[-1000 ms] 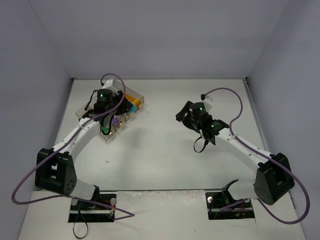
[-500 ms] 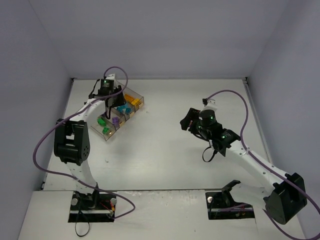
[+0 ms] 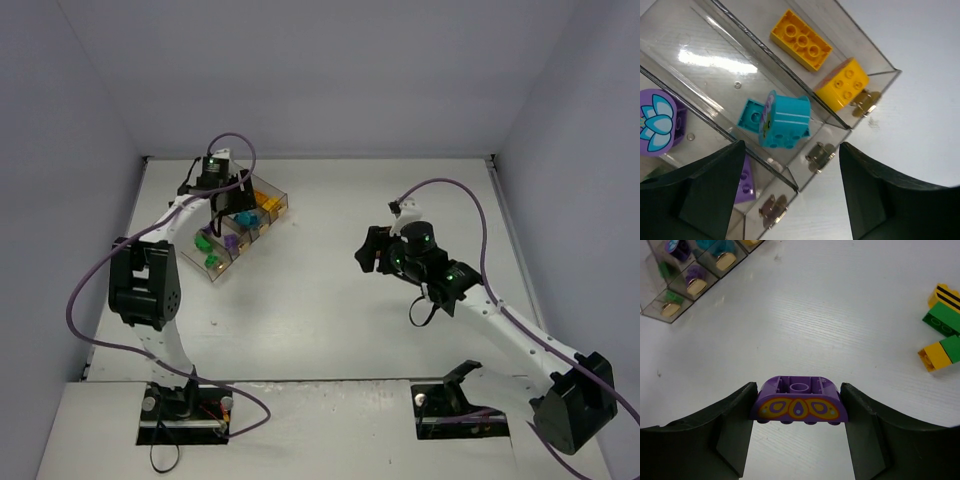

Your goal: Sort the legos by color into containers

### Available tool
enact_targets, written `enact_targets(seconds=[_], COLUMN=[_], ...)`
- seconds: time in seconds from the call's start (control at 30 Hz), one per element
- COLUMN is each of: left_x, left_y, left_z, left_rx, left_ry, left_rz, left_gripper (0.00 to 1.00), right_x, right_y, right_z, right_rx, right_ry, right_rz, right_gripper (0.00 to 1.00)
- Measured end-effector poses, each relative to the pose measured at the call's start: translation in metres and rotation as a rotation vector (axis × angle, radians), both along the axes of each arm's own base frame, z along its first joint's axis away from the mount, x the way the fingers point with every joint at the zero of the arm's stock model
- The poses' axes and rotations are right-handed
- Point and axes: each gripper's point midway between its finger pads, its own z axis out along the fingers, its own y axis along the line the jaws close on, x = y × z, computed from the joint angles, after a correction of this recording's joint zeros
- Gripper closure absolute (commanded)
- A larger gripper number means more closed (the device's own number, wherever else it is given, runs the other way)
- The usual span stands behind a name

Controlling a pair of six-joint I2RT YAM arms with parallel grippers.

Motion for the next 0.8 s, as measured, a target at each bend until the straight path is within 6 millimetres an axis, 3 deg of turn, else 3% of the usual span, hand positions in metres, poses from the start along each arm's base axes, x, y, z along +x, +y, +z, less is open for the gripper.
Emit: enact_targets(seconds=[0.1,0.2,0.33,0.4,0.5,0.6,0.8], left_x=[-0.009,-0.025,-0.063,-0.091,-0.139,-0.176,-0.205], left_y=[-0.009,-0.033,-0.088,-0.121,-0.170,-0.197,-0.211], left_z=[0.025,0.064,0.118,0.133,0.138,0.135,0.136], left_rx=[-0.052,-0.183,-0.375,-0.442,-0.518,-0.567,-0.617], left_ry=[-0.018,-0.054,-0.080,-0.052,0.039,0.136,0.220], left_rz=[-0.036,-0.109,-0.295,-0.419,-0.608,-0.725,-0.806], left_gripper=[0.27,0.25,0.21,0.21,0.21,0.21,0.21], right_x=[-0.006,-0.009,-0.013,-0.016,-0.019,-0.020,-0.024], right_y=[0.006,0.012,0.018,0.021,0.029,0.037,0.053], right_z=[0.010,0.023,0.025,0.025,0.029,0.035,0.032], right_rx=[-0.023,-0.051,-0.110,-0.133,-0.149,-0.152,-0.158], right_ry=[-0.064,-0.146,-0.216,-0.240,-0.273,-0.298,-0.301], right_rz=[0.101,0.200,0.321,0.379,0.459,0.514,0.598], right_gripper=[1.00,0.99,0.96,0.95,0.93,0.92,0.92])
